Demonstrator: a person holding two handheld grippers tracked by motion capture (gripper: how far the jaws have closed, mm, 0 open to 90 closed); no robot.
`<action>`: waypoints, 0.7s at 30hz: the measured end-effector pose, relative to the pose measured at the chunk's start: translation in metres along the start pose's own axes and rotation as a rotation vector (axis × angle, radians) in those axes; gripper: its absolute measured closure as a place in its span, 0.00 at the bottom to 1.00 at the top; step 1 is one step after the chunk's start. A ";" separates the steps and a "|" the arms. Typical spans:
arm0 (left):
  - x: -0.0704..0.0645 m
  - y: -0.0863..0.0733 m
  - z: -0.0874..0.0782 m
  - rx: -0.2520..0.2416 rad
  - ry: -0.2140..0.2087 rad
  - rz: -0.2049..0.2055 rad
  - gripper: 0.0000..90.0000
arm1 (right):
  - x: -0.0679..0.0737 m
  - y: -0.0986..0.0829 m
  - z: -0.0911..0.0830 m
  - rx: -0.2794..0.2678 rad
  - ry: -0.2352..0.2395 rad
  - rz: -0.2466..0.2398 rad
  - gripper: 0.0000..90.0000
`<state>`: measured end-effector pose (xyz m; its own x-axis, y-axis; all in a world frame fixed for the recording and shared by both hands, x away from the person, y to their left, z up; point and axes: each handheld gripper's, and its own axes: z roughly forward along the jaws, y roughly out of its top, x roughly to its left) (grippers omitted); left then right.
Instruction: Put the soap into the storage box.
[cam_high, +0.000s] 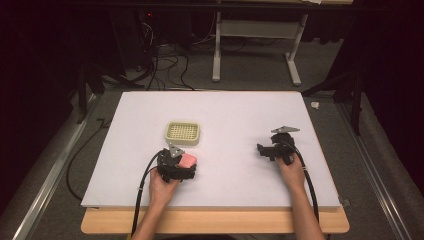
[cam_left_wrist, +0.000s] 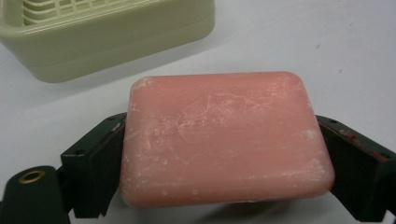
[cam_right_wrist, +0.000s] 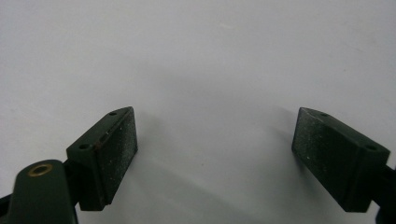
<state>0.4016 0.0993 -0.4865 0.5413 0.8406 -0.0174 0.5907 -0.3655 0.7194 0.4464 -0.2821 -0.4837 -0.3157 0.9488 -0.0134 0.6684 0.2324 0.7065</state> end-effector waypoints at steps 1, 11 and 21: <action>0.000 0.000 0.000 -0.001 0.000 -0.001 0.13 | 0.000 0.000 0.000 0.001 0.000 0.002 0.16; 0.000 0.000 0.000 -0.003 0.001 0.003 0.14 | 0.000 0.000 0.000 0.000 0.000 0.000 0.16; -0.001 0.001 -0.001 0.011 0.002 0.001 0.15 | 0.000 0.000 0.000 0.000 0.000 0.000 0.16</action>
<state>0.4011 0.0989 -0.4853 0.5406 0.8411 -0.0157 0.5972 -0.3706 0.7114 0.4464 -0.2821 -0.4837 -0.3154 0.9489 -0.0133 0.6685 0.2321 0.7066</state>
